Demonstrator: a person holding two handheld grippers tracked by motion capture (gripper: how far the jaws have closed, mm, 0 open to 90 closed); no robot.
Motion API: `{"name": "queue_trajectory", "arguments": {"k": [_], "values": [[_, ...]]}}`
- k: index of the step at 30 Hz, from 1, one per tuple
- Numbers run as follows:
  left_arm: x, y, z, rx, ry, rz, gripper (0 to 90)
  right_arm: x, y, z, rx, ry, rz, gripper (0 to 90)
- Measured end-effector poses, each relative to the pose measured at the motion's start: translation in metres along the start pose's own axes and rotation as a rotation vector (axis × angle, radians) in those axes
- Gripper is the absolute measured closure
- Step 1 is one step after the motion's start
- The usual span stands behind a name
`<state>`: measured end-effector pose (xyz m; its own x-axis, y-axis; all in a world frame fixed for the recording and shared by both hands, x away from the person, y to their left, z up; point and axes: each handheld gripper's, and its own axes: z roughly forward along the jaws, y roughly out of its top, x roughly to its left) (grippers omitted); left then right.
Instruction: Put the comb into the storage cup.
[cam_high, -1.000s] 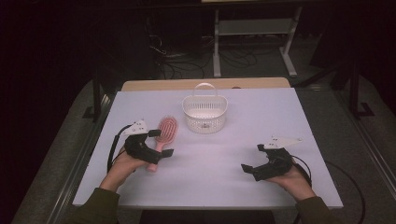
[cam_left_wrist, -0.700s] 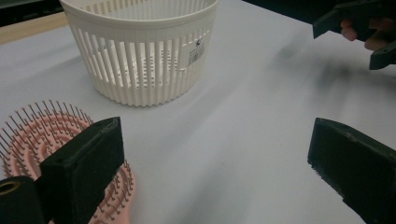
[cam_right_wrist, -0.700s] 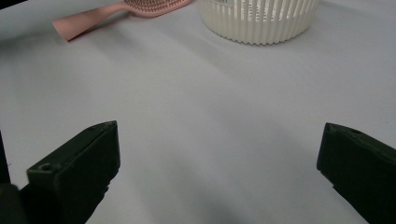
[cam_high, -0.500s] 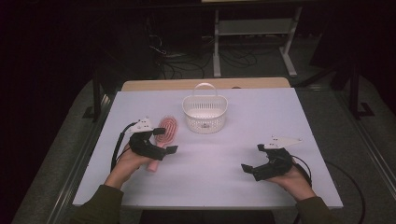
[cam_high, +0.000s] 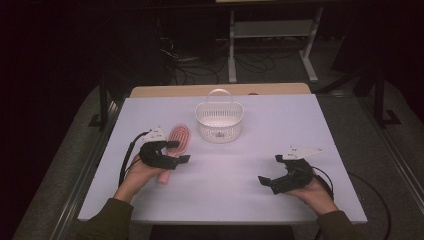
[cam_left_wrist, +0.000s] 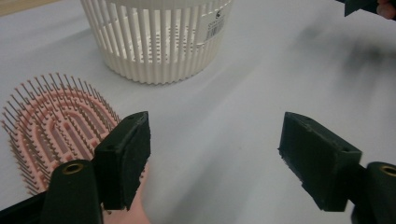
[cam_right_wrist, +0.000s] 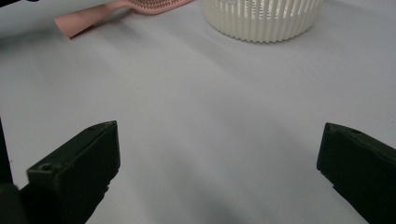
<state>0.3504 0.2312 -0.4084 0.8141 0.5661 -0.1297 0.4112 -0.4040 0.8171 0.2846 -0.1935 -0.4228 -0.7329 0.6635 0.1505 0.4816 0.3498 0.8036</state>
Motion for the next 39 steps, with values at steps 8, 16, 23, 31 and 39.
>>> {"name": "queue_trajectory", "arguments": {"k": [8,16,23,31,39], "values": [[0.000,-0.001,0.001,0.028,-0.014,-0.015,47.4,0.000,0.000,0.000,0.001,0.000,-0.001,0.0],[0.000,-0.003,0.005,0.075,-0.047,-0.015,66.3,0.000,0.000,0.000,0.006,-0.001,-0.003,0.0],[-0.001,-0.004,0.007,0.114,-0.056,-0.013,85.9,0.000,0.000,0.000,0.006,0.000,-0.004,0.0],[-0.001,-0.005,0.008,0.159,-0.056,-0.014,90.0,0.000,-0.001,0.000,0.006,0.000,-0.004,0.0],[-0.001,-0.009,0.011,0.200,-0.041,-0.006,90.0,0.000,-0.001,0.000,0.005,0.000,-0.004,0.0]]}}
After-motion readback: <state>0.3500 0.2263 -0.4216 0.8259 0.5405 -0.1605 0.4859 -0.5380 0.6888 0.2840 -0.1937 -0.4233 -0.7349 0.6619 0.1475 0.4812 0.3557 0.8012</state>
